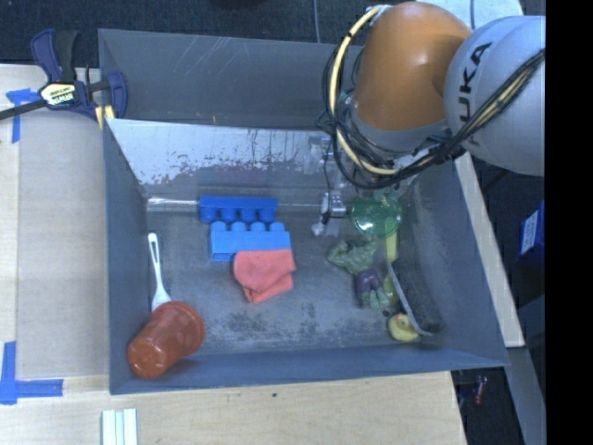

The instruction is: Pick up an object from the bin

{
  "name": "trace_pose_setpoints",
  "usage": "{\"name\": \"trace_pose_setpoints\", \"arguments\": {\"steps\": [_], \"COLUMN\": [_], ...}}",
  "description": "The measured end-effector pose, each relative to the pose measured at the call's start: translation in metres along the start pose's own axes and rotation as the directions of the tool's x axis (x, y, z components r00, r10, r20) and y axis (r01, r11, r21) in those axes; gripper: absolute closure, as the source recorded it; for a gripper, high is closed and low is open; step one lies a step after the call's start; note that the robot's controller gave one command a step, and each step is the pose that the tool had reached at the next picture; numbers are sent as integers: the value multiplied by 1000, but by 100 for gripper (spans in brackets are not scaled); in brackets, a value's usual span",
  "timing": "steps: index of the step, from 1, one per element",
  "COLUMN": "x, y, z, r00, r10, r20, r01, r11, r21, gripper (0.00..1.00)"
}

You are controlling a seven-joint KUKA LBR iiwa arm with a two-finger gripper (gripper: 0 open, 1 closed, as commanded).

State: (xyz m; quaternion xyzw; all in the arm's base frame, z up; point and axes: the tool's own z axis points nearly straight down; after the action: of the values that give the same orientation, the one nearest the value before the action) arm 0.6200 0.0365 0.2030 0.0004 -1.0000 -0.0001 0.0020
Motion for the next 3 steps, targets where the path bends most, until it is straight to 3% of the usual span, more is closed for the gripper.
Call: {"name": "trace_pose_setpoints", "arguments": {"steps": [1, 2, 3], "x": [-2, 25, 57], "y": [0, 23, 57], "z": [-4, 22, 52], "r00": [1000, 995, 982], "r10": [1, -100, -187], "r20": [8, 18, 3], "r01": [-1, 100, 187], "r11": [1000, 995, 982], "r21": [0, 4, 0], "gripper": [0, 0, 0]}}
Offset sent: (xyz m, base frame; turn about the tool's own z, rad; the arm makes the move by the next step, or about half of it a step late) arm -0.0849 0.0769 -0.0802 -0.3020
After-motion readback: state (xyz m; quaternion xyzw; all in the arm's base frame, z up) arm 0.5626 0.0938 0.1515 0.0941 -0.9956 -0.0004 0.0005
